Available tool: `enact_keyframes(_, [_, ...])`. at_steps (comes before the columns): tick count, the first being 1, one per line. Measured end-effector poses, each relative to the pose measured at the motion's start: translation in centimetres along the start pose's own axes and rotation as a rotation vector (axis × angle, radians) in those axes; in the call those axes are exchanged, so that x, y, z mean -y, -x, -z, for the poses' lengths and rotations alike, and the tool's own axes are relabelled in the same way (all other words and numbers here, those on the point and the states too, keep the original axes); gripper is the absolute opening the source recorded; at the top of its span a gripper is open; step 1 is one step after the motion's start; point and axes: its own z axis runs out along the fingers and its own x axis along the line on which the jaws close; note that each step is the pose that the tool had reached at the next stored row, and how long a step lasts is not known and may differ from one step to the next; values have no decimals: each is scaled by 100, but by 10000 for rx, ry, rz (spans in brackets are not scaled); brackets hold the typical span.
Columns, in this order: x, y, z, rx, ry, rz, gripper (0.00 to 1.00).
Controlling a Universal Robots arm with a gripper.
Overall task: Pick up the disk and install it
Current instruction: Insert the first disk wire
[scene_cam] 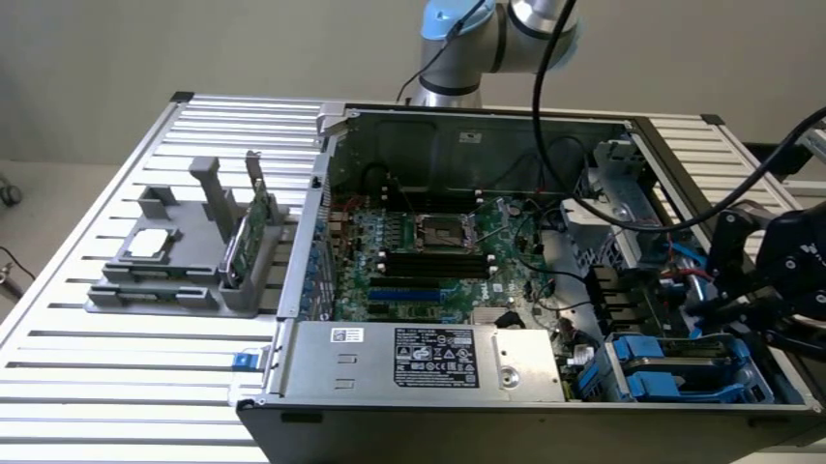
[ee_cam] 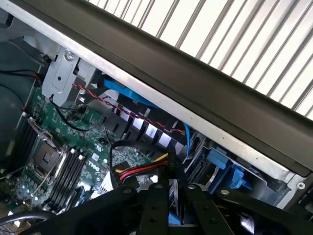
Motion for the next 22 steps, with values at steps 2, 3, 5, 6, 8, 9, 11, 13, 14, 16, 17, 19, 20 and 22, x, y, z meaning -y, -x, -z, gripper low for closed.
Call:
enact_keyframes(2, [0, 0, 0, 94, 3, -188, 17])
enact_keyframes(3, [-1, 0, 0, 164, -12, -266, 17])
enact_keyframes(5, [0, 0, -1, 302, -42, -427, 17])
enact_keyframes(6, [0, 0, -1, 362, -50, -512, 17])
enact_keyframes(8, [0, 1, -2, 457, -60, -690, 17])
enact_keyframes(9, [1, 1, -2, 463, -73, -767, 17])
enact_keyframes(11, [1, 1, 0, 458, -125, -907, 17])
enact_keyframes(13, [1, 1, 0, 425, -184, -1036, 17])
enact_keyframes(14, [1, 1, -1, 404, -213, -1103, 17])
enact_keyframes(16, [1, 0, -1, 374, -262, -1222, 17])
enact_keyframes(17, [1, 1, -1, 372, -283, -1275, 17])
enact_keyframes(19, [1, 1, 0, 381, -325, -1369, 17])
enact_keyframes(20, [1, 1, 1, 383, -348, -1422, 17])
enact_keyframes(22, [1, -1, 5, 381, -381, -1526, 17])
